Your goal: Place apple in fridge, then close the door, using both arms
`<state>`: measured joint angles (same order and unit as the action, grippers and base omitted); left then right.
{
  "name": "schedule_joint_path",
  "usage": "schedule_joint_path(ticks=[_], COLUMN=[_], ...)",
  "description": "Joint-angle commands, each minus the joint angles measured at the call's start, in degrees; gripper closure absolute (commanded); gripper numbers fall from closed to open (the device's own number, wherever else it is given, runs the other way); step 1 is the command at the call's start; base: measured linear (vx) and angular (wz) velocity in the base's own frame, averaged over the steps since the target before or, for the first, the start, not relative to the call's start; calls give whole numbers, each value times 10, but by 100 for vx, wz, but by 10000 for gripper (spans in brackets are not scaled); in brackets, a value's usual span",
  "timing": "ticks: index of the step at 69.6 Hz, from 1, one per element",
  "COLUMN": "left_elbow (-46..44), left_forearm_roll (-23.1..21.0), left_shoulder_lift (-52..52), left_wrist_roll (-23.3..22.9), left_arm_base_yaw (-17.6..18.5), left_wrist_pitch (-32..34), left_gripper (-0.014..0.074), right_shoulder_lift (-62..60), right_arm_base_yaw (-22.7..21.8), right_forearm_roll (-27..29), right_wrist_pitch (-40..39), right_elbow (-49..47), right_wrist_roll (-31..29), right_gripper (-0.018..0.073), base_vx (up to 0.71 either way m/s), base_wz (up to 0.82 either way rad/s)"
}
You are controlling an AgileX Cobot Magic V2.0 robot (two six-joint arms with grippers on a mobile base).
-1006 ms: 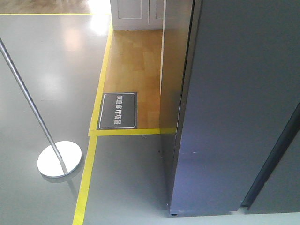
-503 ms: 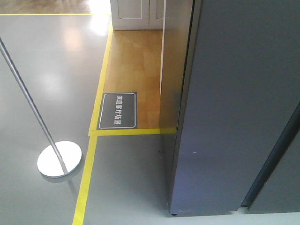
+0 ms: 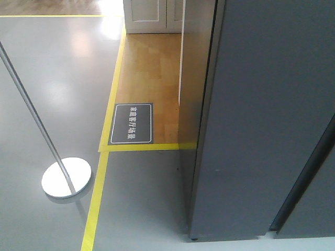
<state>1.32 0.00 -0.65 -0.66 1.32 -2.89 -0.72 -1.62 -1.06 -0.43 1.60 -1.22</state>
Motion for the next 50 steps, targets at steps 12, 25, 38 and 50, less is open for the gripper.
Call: schedule_joint_path(ticks=[12,25,38,50], left_elbow=[7,7,7,7], left_forearm_roll=[0,0,0,0], left_shoulder_lift=[-9,-9,-9,-9], left_wrist_roll=[-5,-5,-5,-5], left_arm_base_yaw=[-1,-1,-1,-1], left_wrist_pitch=[45,45,45,45], left_gripper=[603,603,603,603], right_shoulder_lift=[-3,-3,-3,-3], right_arm_base_yaw=[-4,-4,-4,-4], right_forearm_roll=[2,2,2,2], right_wrist_pitch=[-41,-41,-41,-41], right_elbow=[5,5,5,5], right_wrist_roll=[5,5,5,5], right_gripper=[563,563,563,563], base_vx=[0,0,0,0], base_wz=[0,0,0,0])
